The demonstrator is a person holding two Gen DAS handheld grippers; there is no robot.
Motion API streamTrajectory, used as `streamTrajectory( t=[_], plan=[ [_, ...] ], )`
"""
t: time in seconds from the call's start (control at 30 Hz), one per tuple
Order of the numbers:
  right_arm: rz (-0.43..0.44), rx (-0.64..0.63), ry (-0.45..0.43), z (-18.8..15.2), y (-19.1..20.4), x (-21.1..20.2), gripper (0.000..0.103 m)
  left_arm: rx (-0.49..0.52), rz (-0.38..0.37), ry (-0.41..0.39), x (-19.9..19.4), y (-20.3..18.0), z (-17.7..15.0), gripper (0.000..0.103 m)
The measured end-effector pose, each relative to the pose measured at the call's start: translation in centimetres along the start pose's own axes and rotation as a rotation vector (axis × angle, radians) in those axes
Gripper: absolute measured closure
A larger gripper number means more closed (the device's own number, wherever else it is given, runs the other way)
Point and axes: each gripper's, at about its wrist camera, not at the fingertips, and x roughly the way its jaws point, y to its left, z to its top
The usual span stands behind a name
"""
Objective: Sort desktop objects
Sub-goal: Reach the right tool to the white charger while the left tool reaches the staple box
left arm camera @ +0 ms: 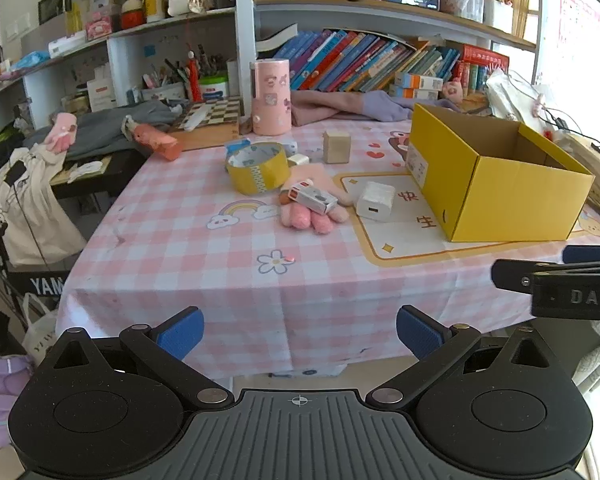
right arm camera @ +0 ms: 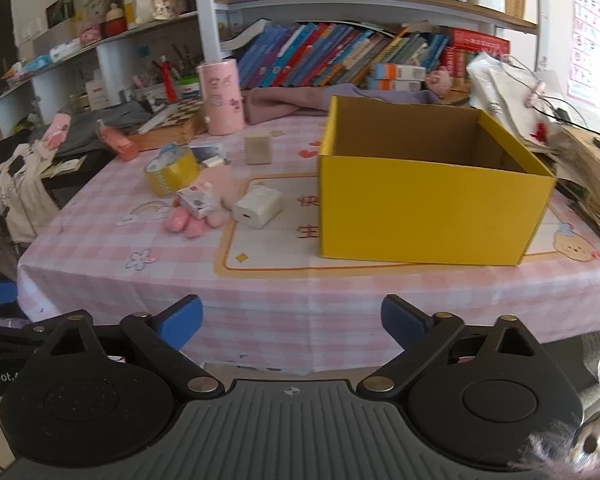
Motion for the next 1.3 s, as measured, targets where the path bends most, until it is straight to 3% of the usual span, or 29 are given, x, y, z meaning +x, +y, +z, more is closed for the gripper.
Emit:
streamTrajectory(
  t=[0.47, 0.73, 0.97, 1.3],
  plan=[
    [0.036, -0.069, -0.002, 1.3, 2.8, 2.3, 0.018, -0.036, 0.04, -0.016, 0.1, 2.4, 0.3, 0.0],
    [0.02, -0.055, -0.006, 2.1, 3.2, 4.1, 0.051, -0.088, 0.042, -0.013, 1.6, 3.7, 1.5, 0.0],
    [0.023, -0.066, -0.017, 2.9, 3.9, 5.8, 0.052, -0.061, 0.035, 0.016, 4.0, 3.8, 2.7, 0.0],
    [0.015, -0.026, 0.049, 4.7, 3.8, 10.5, 0.052, -0.043, 0.019, 0.047, 7.9, 5.0, 5.2, 0.0]
  ],
)
